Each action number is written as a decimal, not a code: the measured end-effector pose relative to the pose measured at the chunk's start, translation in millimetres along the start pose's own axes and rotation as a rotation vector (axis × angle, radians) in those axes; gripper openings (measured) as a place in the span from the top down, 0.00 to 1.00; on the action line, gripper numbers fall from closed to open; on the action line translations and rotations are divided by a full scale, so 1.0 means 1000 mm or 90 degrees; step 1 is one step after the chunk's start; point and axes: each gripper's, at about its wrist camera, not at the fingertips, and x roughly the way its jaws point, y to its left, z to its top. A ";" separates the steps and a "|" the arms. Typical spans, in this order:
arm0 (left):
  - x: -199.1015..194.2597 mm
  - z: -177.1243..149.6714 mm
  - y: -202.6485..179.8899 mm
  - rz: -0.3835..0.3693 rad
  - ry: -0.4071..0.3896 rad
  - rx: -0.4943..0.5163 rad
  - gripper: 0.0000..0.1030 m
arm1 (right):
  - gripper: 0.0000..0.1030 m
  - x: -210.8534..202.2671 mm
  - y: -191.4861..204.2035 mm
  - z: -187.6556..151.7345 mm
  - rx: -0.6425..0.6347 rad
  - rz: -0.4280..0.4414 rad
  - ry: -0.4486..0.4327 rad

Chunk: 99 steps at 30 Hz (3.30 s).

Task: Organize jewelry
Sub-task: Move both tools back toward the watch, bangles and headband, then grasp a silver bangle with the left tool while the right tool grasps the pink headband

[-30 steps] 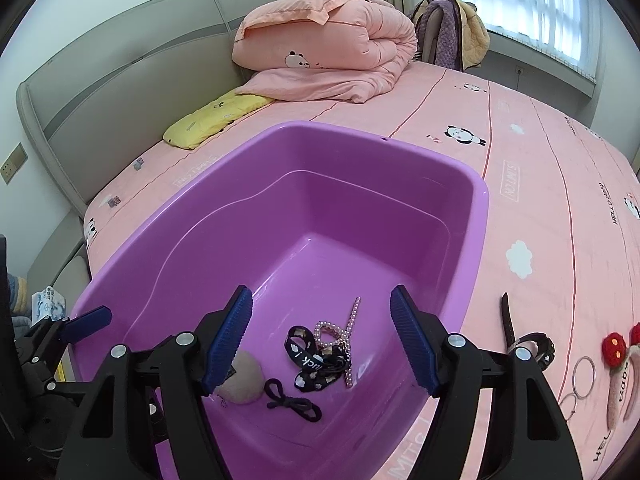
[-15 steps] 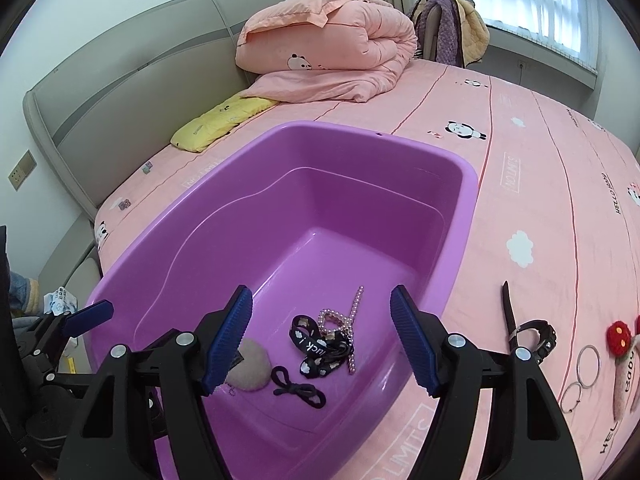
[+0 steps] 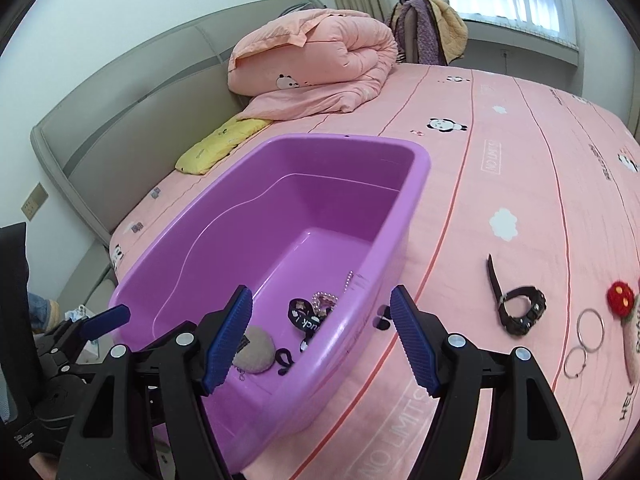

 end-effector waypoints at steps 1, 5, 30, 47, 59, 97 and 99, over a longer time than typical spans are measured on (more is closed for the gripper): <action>-0.003 -0.002 -0.004 -0.005 -0.002 0.002 0.07 | 0.34 -0.005 -0.005 -0.003 0.007 0.000 -0.004; -0.016 -0.010 -0.028 -0.024 -0.016 0.026 0.07 | 0.34 -0.027 -0.021 -0.014 0.023 -0.011 -0.021; -0.041 -0.063 -0.183 -0.124 -0.023 0.148 0.07 | 0.31 -0.173 -0.179 -0.105 0.168 -0.150 -0.119; -0.036 -0.095 -0.263 -0.145 -0.011 0.218 0.07 | 0.31 -0.214 -0.254 -0.159 0.238 -0.220 -0.130; 0.004 -0.115 -0.293 -0.146 0.036 0.239 0.06 | 0.31 -0.205 -0.303 -0.182 0.279 -0.247 -0.110; 0.152 -0.111 -0.400 -0.128 0.107 0.258 0.06 | 0.31 -0.061 -0.434 -0.133 0.206 -0.251 0.017; 0.156 -0.111 -0.405 -0.127 0.112 0.256 0.06 | 0.31 -0.057 -0.437 -0.132 0.202 -0.252 0.018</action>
